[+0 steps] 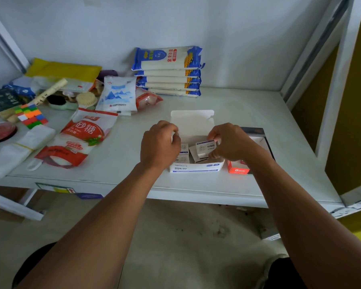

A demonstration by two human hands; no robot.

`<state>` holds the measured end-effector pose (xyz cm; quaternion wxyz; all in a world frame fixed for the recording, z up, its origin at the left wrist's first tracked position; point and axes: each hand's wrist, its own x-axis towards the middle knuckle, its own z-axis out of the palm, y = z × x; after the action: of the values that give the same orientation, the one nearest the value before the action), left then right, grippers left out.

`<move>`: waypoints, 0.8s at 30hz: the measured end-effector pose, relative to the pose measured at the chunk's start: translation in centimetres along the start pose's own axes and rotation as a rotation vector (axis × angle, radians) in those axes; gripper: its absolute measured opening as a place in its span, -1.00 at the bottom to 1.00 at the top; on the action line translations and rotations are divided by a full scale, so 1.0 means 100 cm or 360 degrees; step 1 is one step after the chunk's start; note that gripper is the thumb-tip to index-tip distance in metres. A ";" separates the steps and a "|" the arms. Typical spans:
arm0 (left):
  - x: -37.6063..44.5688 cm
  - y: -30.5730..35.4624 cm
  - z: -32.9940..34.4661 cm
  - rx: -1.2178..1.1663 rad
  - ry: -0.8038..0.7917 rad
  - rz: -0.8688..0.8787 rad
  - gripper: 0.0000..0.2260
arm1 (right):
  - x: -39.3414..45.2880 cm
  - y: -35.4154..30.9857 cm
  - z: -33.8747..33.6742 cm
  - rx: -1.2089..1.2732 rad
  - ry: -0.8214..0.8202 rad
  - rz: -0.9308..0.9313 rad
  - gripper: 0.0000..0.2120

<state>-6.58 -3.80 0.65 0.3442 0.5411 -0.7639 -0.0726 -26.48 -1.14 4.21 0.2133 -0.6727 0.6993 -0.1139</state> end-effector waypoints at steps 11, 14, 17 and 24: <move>0.003 0.000 0.001 -0.0109 0.0040 -0.0096 -0.84 | 0.008 0.001 0.003 0.0008 0.0196 -0.0070 -0.54; 0.001 -0.005 0.001 -0.0108 0.0046 -0.0212 -0.87 | 0.010 -0.007 0.010 0.0030 0.0333 -0.0165 -0.54; 0.000 -0.008 -0.001 -0.0157 0.0077 -0.0291 -0.88 | 0.012 -0.016 0.023 0.0130 0.0295 -0.0290 -0.52; 0.002 -0.015 -0.003 -0.0208 0.0123 -0.0319 -0.86 | 0.012 -0.007 0.017 -0.0116 0.0302 -0.0148 -0.54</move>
<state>-5.27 -4.55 0.23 0.3988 0.5937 -0.6857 -0.1353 -25.10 -2.14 2.81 0.1162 -0.6980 0.6879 -0.1614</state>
